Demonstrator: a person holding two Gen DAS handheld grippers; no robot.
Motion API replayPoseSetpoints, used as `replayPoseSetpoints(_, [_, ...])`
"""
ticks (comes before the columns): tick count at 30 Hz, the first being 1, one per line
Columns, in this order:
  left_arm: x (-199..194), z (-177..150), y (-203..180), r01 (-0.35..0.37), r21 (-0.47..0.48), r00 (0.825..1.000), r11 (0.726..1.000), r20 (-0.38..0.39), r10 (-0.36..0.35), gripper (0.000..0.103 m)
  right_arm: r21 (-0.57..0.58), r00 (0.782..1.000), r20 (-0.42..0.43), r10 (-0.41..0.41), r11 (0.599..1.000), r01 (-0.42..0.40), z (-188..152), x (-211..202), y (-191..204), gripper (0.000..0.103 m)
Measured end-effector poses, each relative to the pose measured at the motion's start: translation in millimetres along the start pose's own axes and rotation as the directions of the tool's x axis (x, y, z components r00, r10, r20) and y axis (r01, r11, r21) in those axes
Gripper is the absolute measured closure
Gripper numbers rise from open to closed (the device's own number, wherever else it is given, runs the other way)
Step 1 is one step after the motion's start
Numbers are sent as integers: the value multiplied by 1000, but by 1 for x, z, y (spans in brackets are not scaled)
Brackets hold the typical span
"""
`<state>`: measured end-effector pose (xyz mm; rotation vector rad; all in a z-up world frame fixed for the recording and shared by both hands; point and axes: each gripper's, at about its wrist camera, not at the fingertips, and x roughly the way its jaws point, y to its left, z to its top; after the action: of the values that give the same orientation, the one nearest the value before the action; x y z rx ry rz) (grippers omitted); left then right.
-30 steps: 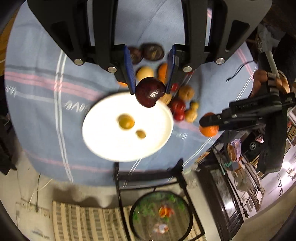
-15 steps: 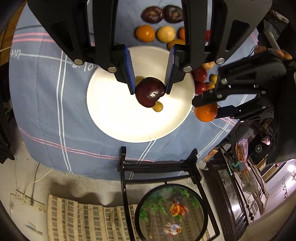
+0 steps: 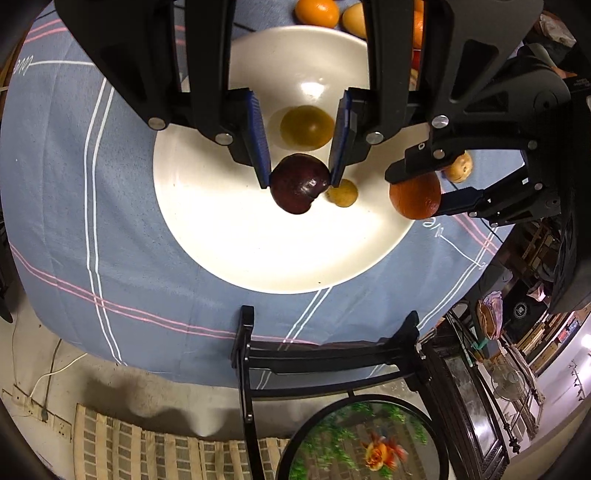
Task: Organize fruits
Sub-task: 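Lower the plum and orange onto the white plate and open both tools, then grasp a tangerine with the right tool while the left tool grasps a red tomato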
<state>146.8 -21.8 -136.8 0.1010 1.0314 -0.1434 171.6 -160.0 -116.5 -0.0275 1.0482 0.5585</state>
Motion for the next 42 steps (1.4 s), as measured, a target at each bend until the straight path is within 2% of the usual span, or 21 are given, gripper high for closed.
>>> replayPoseSetpoints(4, [9,0,-4,1,9,1000,1000,-19,-1,57,-16,999,-46,-10,1000,10,2,10,0,68])
replayPoseSetpoints(5, [10,0,-4,3,9,1000,1000,-24,-3,57,-15,998,-55,-29,999,28,2,11,-1,57])
replayPoseSetpoints(6, [11,0,-5,5,6,1000,1000,-29,-5,52,-4,998,-46,-39,999,38,2,10,-2,46])
replayPoseSetpoints(7, [11,0,-5,0,6,1000,1000,-24,1,41,5,999,-23,-39,999,39,2,7,-4,32])
replayPoseSetpoints(14, [-5,2,-7,-7,24,1000,1000,20,6,37,45,998,26,-52,998,51,3,-12,-13,32])
replayPoseSetpoints(19, [-29,1,-12,-10,39,998,999,61,8,37,74,996,78,-47,996,41,-2,-47,-16,32])
replayPoseSetpoints(24, [-59,-9,-6,-11,29,995,1000,104,8,35,67,990,126,-57,997,48,-20,-82,-6,32])
replayPoseSetpoints(28, [-84,-30,17,-13,-30,992,999,122,16,31,14,986,165,-35,999,33,-52,-112,20,32])
replayPoseSetpoints(31, [-95,-56,39,-38,-73,993,997,105,45,30,-25,990,140,14,1000,-11,-87,-117,46,32])
replayPoseSetpoints(36, [-106,-110,66,-59,-121,996,991,54,66,28,-122,997,13,75,990,-72,-157,-88,101,32])
replayPoseSetpoints(38, [-109,-128,71,-64,-128,997,990,35,69,27,-151,996,-46,74,985,-81,-179,-69,119,32])
replayPoseSetpoints(42, [-110,-159,82,-63,-165,998,984,-11,62,27,-159,997,-69,46,986,-57,-188,-45,135,32])
